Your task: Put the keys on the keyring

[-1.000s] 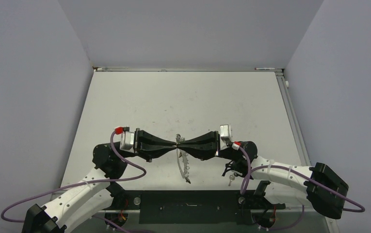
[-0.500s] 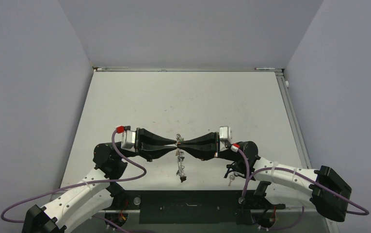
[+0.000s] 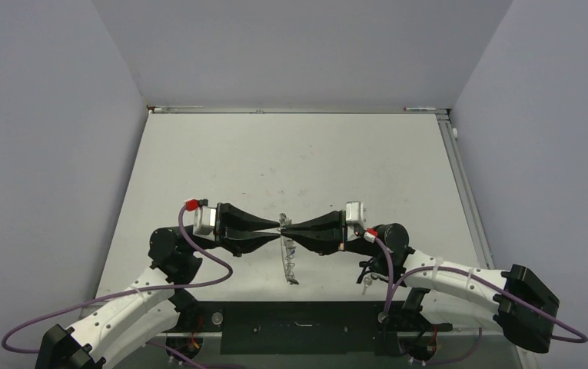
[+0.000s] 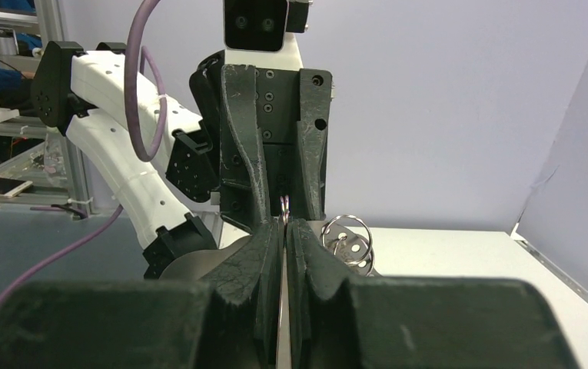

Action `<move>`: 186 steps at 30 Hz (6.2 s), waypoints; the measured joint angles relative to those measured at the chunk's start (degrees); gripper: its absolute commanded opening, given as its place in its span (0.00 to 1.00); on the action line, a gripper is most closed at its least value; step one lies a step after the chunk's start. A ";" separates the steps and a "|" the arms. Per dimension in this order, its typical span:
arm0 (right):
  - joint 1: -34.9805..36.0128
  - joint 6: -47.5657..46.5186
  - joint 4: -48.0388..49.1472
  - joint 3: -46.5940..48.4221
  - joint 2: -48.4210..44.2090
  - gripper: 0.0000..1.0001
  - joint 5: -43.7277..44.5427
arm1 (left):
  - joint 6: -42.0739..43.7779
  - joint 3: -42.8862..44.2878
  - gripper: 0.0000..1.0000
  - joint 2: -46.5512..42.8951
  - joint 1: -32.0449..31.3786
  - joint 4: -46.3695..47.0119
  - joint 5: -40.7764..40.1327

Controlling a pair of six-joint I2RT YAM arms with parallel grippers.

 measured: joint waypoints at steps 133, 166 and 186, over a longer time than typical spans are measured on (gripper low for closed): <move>-2.34 5.40 -34.25 -3.08 -18.84 0.64 43.71 | 9.99 8.28 0.63 0.72 1.31 -45.00 -31.95; -4.28 18.75 -66.49 15.37 11.28 0.63 54.40 | -19.74 15.56 0.27 36.30 -0.22 -64.94 -59.25; -6.82 18.05 -66.42 13.42 10.03 0.63 52.87 | -18.08 17.25 0.00 44.19 -1.40 -60.39 -60.74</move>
